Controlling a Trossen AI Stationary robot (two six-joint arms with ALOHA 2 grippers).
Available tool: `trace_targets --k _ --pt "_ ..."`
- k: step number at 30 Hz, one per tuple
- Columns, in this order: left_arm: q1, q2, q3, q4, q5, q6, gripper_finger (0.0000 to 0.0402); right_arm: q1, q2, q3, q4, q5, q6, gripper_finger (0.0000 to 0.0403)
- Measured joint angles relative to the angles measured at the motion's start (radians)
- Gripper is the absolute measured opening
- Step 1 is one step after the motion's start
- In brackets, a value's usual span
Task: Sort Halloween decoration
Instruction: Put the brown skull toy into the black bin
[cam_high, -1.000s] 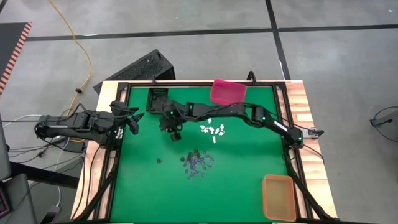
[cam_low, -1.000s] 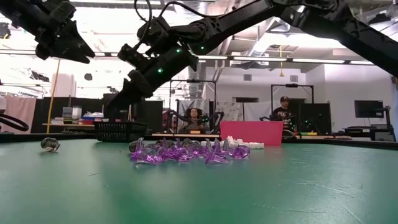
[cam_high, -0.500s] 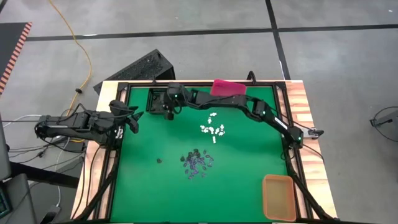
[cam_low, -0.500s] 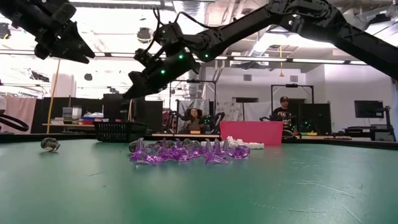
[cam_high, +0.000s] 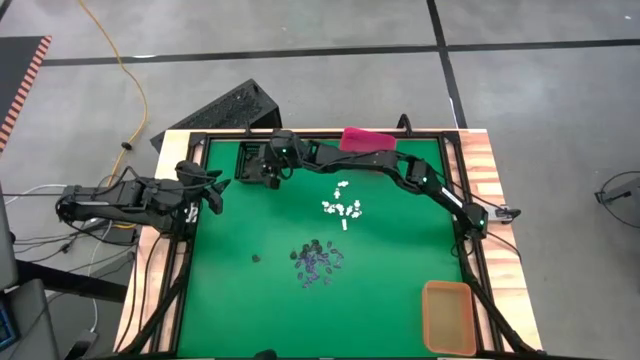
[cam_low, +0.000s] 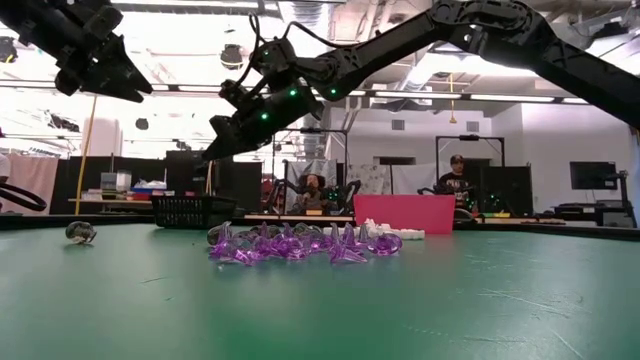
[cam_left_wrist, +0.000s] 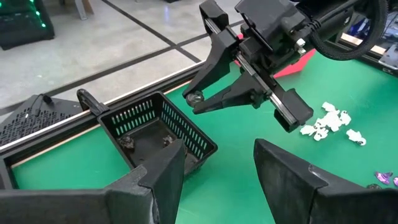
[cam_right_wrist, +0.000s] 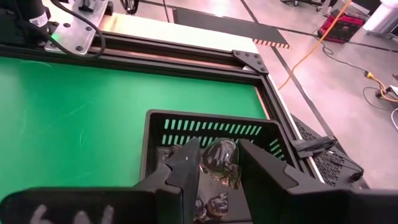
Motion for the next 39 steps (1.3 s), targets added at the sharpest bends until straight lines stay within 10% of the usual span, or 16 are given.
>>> trace_targets --k 28,39 --pt "0.0 0.0 0.0 -0.006 0.0 0.0 0.0183 -0.014 0.0 0.0 -0.002 -0.06 0.017 0.0197" --pt "0.0 0.0 0.0 -0.023 0.006 0.005 0.0183 0.073 -0.005 0.0 -0.106 -0.309 0.039 0.0183"
